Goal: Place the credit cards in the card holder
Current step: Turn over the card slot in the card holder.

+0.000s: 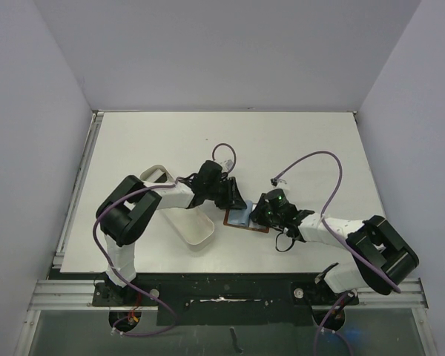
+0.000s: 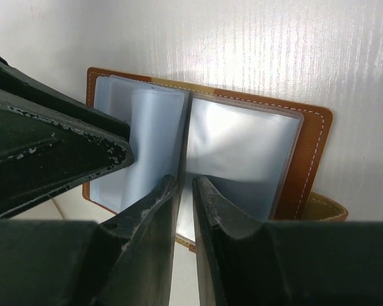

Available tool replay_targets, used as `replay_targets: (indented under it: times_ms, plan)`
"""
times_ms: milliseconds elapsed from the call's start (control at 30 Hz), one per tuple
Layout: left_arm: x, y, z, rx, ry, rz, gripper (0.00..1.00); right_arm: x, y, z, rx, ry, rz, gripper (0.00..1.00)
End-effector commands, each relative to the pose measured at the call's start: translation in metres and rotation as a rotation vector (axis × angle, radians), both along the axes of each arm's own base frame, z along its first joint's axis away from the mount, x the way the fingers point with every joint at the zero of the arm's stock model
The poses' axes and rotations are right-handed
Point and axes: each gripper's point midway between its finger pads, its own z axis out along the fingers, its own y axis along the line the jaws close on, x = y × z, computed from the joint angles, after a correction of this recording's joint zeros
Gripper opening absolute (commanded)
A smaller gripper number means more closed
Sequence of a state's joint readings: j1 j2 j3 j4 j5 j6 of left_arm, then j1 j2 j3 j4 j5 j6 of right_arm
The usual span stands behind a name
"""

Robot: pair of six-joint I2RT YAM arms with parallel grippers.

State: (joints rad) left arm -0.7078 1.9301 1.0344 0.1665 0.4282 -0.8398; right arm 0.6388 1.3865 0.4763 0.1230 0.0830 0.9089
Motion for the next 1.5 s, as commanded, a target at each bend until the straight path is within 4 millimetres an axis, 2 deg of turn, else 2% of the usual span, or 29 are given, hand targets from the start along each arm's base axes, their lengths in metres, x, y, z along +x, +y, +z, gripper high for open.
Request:
replay_targets:
  times_ms: [0, 67, 233, 467, 733, 967, 1267, 1467]
  plan:
    - [-0.002, -0.017, 0.009, -0.084, 0.006, -0.008, 0.29, -0.008, -0.010, -0.012, -0.038, 0.011, -0.019, 0.19]
    - [-0.003, -0.020, 0.010, -0.101, 0.012, 0.001, 0.29, -0.008, -0.009, -0.010, -0.028, 0.001, -0.020, 0.19]
    - [-0.005, -0.025, 0.025, -0.158, 0.013, 0.000, 0.29, -0.007, -0.008, -0.003, 0.003, -0.037, -0.015, 0.19]
    - [-0.006, -0.033, 0.042, -0.200, 0.000, -0.009, 0.29, -0.002, -0.011, 0.020, 0.037, -0.130, -0.028, 0.20]
    - [-0.011, -0.041, 0.051, -0.228, -0.002, -0.023, 0.29, -0.003, -0.015, 0.024, 0.043, -0.155, -0.031, 0.22]
    - [-0.017, -0.048, 0.064, -0.258, -0.010, -0.037, 0.29, -0.004, -0.025, 0.030, 0.030, -0.187, -0.065, 0.24]
    - [-0.025, -0.056, 0.068, -0.269, -0.012, -0.052, 0.29, -0.007, -0.037, 0.041, 0.027, -0.218, -0.108, 0.27]
    - [-0.029, -0.061, 0.068, -0.269, -0.013, -0.059, 0.29, -0.010, -0.046, 0.065, 0.053, -0.265, -0.145, 0.31]
